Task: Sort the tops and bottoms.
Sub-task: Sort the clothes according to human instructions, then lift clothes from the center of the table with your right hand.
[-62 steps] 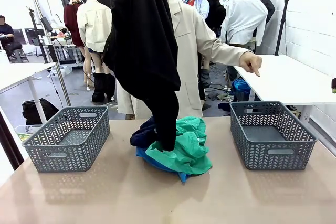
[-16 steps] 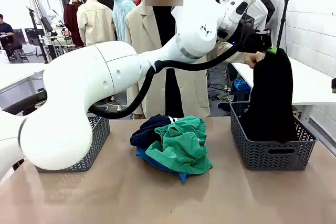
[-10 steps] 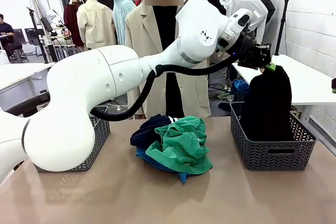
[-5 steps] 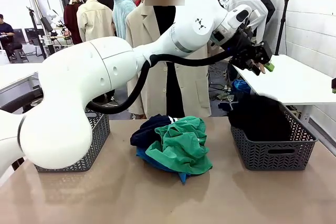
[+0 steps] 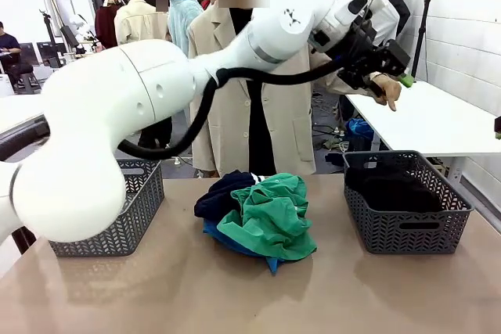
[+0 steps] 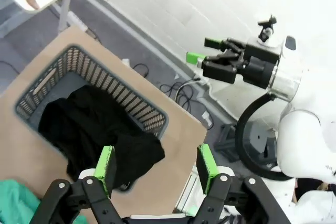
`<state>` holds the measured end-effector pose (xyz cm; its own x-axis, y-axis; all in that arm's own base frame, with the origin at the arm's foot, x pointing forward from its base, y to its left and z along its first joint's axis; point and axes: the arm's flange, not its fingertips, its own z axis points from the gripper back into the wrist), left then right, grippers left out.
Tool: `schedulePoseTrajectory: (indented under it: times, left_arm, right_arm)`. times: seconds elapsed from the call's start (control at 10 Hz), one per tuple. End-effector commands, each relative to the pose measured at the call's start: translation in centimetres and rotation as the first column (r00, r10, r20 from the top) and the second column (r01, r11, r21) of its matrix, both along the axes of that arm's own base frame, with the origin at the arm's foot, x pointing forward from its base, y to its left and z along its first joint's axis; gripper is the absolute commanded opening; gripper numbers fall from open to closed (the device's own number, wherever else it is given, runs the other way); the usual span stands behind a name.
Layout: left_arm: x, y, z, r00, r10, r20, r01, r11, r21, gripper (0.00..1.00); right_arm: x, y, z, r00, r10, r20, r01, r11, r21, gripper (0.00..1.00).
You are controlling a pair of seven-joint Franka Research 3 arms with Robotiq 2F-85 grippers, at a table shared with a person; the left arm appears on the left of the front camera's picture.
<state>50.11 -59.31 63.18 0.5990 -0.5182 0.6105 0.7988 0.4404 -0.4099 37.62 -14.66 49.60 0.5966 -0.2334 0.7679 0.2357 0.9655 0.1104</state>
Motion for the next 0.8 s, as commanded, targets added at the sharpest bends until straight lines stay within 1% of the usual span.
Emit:
schedulePoseTrajectory:
  times: [0.0, 0.1, 0.2, 0.3, 0.4, 0.7]
  left_arm:
    - [-1.2, 3.8, 1.9, 0.996, -0.016, 0.085, 0.000, 0.983, 0.186, 0.79]
    - [-2.1, 6.3, 2.5, 0.994, 0.000, 0.110, -0.026, 0.971, 0.238, 0.79]
    - [-3.2, 8.8, 2.6, 0.996, -0.006, 0.094, -0.027, 0.937, 0.348, 0.79]
    - [-4.5, 10.5, 2.8, 0.998, 0.002, 0.055, -0.021, 0.934, 0.356, 0.79]
    - [-0.5, 5.3, 4.1, 0.997, -0.006, 0.073, -0.012, 0.969, 0.248, 0.79]
    - [-0.5, 5.3, 4.1, 0.997, -0.006, 0.073, -0.012, 0.969, 0.248, 0.79]
  right_arm:
    - [0.0, 0.0, -0.1, 1.000, -0.001, -0.005, 0.001, 1.000, 0.012, 1.00]
    - [0.0, 0.0, -0.1, 1.000, -0.001, -0.005, 0.001, 1.000, 0.012, 1.00]
    - [0.0, 0.0, -0.1, 1.000, -0.001, -0.005, 0.001, 1.000, 0.012, 1.00]
    - [0.0, 0.0, -0.1, 1.000, -0.001, -0.005, 0.001, 1.000, 0.012, 1.00]
    - [0.0, 0.0, -0.1, 1.000, -0.001, -0.005, 0.001, 1.000, 0.012, 1.00]
    - [0.0, 0.0, -0.1, 1.000, -0.001, -0.005, 0.001, 1.000, 0.012, 1.00]
